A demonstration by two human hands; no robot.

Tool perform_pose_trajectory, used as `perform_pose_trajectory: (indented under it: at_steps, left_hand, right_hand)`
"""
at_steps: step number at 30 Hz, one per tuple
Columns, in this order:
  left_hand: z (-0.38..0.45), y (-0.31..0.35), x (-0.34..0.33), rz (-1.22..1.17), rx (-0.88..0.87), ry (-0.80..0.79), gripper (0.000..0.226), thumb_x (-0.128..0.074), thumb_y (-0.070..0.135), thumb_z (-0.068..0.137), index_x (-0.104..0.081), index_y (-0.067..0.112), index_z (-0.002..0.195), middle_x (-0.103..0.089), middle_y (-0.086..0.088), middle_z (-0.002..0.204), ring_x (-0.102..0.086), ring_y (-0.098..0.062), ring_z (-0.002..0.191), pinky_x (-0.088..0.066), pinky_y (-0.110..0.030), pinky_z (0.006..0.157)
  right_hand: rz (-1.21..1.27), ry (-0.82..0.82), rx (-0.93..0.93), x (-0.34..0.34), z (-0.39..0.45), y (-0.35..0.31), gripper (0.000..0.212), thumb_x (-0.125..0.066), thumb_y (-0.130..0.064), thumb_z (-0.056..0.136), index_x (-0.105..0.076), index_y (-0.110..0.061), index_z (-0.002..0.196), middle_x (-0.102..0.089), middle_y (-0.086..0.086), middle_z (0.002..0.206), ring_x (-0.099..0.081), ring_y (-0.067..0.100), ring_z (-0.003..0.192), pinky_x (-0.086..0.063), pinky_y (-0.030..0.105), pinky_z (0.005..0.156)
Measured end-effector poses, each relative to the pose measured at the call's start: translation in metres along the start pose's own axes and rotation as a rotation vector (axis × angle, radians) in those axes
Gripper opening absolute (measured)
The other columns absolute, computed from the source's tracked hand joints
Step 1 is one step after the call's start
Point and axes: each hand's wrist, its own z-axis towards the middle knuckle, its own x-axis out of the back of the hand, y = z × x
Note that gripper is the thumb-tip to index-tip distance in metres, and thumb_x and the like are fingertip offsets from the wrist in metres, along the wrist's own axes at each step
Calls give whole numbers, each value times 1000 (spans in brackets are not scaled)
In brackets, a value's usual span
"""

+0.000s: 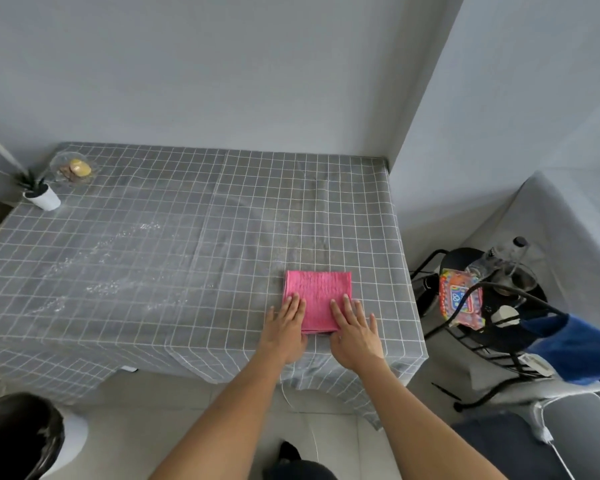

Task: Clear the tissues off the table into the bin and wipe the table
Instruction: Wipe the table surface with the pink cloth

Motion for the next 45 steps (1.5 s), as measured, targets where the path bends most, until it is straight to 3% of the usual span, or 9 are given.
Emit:
perform_pose_trajectory:
  at_steps: [8, 15, 18, 22, 28, 34, 45]
  left_hand:
    - [8, 4, -9, -13, 38, 56, 79, -33, 46, 99, 18, 12, 150, 24, -7, 157, 19, -21, 147, 7, -48, 119]
    - [8, 5, -13, 56, 47, 147, 71, -36, 23, 102, 14, 10, 150, 19, -9, 159, 14, -22, 148, 3, -49, 119]
    - [10, 4, -9, 49, 39, 174, 69, -37, 11, 101, 10, 9, 151, 16, -9, 160, 11, -21, 149, 1, -48, 120]
    - [10, 2, -5, -15, 22, 180, 67, -37, 12, 101, 6, 9, 152, 10, -8, 161, 7, -19, 149, -1, -48, 121]
    - [6, -7, 3, 19, 6, 202, 64, -36, 14, 102, 1, 7, 153, 4, -9, 162, 1, -19, 150, -2, -48, 120]
    - [10, -15, 36, 36, 22, 286, 65, -35, 13, 100, 3, 6, 152, 5, -11, 161, 5, -25, 149, 5, -49, 118]
    - [-24, -87, 106, 33, 126, 397, 62, -30, 21, 103, 4, 6, 152, 4, -9, 162, 3, -22, 150, -1, -52, 120]
  right_hand:
    - [-90, 77, 27, -2, 2, 6, 70, -33, -20, 100, 14, -30, 151, 16, -1, 160, 17, 25, 146, 6, 48, 119]
    - [-89, 119, 54, 4, 10, 10, 68, -35, -14, 100, 6, -25, 153, 4, 0, 162, 14, 23, 147, 10, 45, 117]
    - [-54, 86, 67, 1, 10, 9, 65, -33, -32, 100, 3, -23, 153, 6, 4, 162, 13, 24, 147, 10, 46, 118]
    - [-32, 99, 57, -5, 9, 1, 75, -33, -54, 95, 3, -24, 153, 9, 9, 161, 12, 24, 148, 15, 44, 115]
    - [-127, 146, 26, 7, 15, -8, 73, -41, -22, 97, 7, -17, 153, 3, 9, 162, 11, 26, 148, 9, 50, 118]
    - [-157, 228, 99, 50, 25, -16, 71, -39, -21, 98, 5, -21, 153, 3, 12, 161, 14, 26, 147, 13, 49, 116]
    - [-182, 334, 213, 102, 40, -102, 63, -37, -20, 100, -5, -18, 153, 0, 12, 161, 11, 26, 148, 9, 49, 118]
